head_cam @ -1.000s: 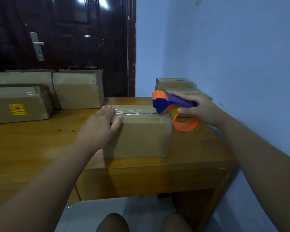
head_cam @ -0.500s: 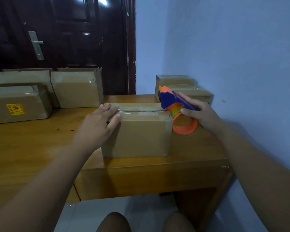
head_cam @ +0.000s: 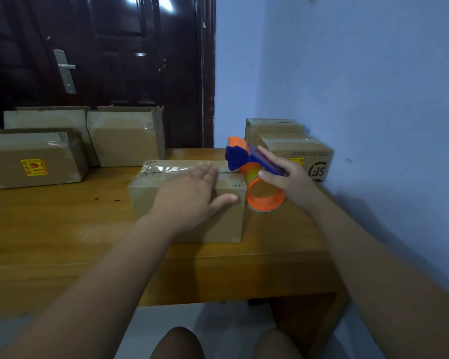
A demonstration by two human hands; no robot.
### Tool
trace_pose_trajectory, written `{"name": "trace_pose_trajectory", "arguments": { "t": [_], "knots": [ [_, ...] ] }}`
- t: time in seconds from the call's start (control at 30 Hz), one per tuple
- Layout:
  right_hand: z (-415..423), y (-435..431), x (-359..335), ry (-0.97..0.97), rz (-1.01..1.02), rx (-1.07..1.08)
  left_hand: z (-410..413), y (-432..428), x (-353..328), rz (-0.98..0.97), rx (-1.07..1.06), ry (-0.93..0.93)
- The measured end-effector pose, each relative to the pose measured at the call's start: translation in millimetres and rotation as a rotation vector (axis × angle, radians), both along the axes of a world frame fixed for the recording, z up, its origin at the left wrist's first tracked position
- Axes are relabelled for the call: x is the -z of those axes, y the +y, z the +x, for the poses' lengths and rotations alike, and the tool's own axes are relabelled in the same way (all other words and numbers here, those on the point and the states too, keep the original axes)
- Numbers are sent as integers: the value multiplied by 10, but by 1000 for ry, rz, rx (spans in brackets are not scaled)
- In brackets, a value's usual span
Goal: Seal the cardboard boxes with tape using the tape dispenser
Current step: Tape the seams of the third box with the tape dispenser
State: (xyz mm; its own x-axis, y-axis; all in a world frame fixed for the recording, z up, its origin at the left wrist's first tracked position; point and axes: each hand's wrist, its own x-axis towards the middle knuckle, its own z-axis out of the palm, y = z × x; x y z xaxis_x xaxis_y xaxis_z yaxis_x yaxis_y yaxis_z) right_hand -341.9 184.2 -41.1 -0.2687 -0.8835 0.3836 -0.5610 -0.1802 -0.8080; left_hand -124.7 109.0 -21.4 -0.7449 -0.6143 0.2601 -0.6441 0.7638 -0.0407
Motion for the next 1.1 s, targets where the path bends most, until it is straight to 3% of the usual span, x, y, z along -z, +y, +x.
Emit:
{"name": "trace_pose_trajectory", "arguments": {
  "t": [0.37, 1.1],
  "knots": [
    [123, 9, 53, -72, -48, 12, -8, -169, 109, -99, -10, 23],
    [56, 73, -85, 79, -8, 19, -14, -175, 87, -98, -8, 12]
  ]
}}
